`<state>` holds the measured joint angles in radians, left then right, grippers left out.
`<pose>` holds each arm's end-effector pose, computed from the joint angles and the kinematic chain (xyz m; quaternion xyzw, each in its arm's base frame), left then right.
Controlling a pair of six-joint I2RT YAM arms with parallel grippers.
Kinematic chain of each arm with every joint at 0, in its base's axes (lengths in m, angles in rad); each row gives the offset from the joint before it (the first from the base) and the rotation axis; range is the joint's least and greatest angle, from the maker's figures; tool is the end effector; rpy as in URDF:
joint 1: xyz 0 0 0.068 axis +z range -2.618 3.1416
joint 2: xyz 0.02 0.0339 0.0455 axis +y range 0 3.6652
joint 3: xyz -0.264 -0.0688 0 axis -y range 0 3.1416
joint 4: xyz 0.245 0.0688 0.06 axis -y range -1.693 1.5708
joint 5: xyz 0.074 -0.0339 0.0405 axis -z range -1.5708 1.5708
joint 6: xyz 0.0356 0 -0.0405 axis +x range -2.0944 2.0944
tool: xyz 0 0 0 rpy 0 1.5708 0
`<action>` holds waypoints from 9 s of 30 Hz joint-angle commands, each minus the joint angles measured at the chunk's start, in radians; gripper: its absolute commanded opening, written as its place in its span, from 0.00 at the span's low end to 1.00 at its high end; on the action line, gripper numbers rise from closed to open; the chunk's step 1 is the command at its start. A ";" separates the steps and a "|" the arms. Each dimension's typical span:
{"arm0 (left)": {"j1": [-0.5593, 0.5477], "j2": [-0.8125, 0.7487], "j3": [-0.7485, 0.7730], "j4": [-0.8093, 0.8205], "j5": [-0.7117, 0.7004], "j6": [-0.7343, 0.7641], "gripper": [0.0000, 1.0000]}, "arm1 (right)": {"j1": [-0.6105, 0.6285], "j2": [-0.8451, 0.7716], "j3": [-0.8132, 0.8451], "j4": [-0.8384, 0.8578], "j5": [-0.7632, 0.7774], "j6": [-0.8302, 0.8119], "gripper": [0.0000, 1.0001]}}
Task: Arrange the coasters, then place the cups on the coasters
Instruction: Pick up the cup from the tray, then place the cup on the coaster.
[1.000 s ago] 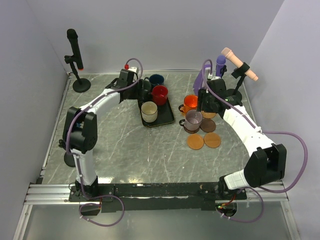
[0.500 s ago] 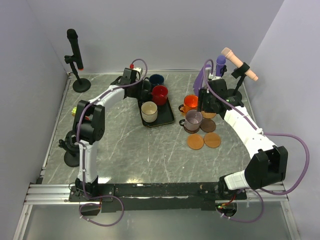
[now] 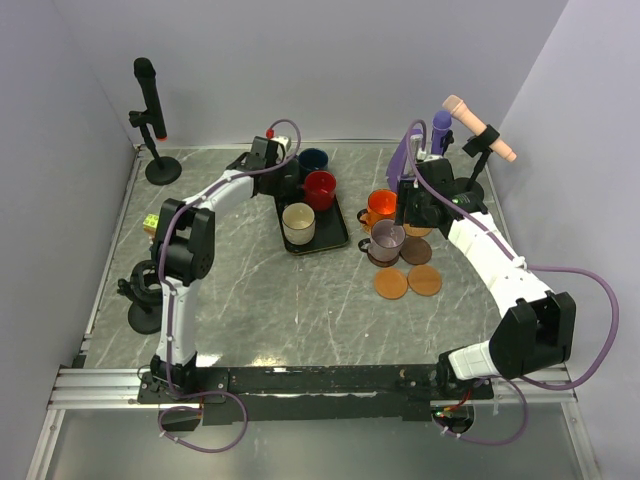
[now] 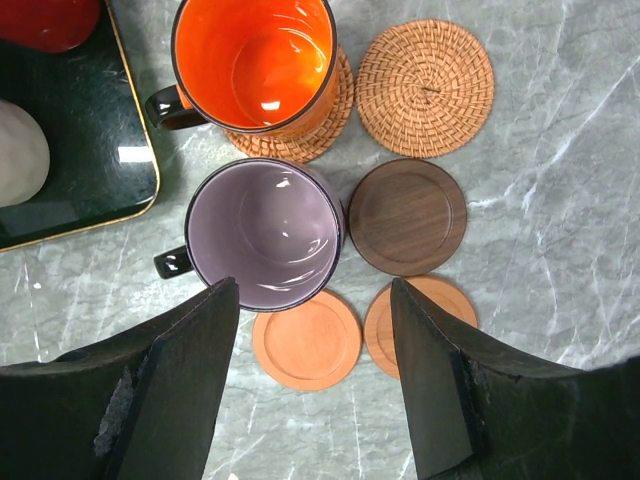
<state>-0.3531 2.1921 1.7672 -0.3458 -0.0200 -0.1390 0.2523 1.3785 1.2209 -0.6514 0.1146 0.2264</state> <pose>0.4696 -0.1723 0.2055 0.0945 0.9161 -0.0859 0.3800 0.2880 0.0701 0.3143 0.0093 0.9270 0.0363 0.3732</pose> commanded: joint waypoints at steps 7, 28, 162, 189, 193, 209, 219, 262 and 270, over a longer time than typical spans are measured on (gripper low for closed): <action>0.017 -0.175 -0.130 0.217 -0.098 0.067 0.01 | -0.004 -0.038 0.037 0.001 0.011 0.005 0.69; 0.000 -0.454 -0.159 0.168 -0.017 0.041 0.01 | -0.004 -0.035 0.152 -0.010 -0.004 0.054 0.69; -0.320 -1.014 -0.739 0.180 -0.140 -0.390 0.96 | 0.148 -0.355 -0.498 0.220 0.186 0.099 0.00; -0.317 -0.997 -0.732 0.189 -0.121 -0.378 0.97 | 0.127 -0.312 -0.537 0.283 0.126 -0.009 0.00; -0.317 -0.993 -0.729 0.191 -0.121 -0.378 0.96 | 0.123 -0.314 -0.549 0.289 0.123 -0.009 0.00; -0.314 -0.973 -0.716 0.194 -0.104 -0.367 0.96 | 0.110 -0.288 -0.554 0.320 0.108 -0.013 0.00; -0.308 -0.966 -0.716 0.202 -0.098 -0.364 0.97 | 0.097 -0.268 -0.538 0.300 0.120 -0.018 0.00; -0.305 -0.951 -0.707 0.211 -0.078 -0.353 0.97 | 0.091 -0.285 -0.514 0.277 0.097 -0.039 0.62; -0.296 -0.943 -0.684 0.156 -0.167 -0.387 0.97 | 0.091 -0.343 -0.460 0.207 0.169 -0.053 0.66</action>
<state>-0.6605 1.2484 1.0363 -0.1879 -0.1303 -0.5114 0.3504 1.0790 0.6952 -0.4225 0.2302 0.1890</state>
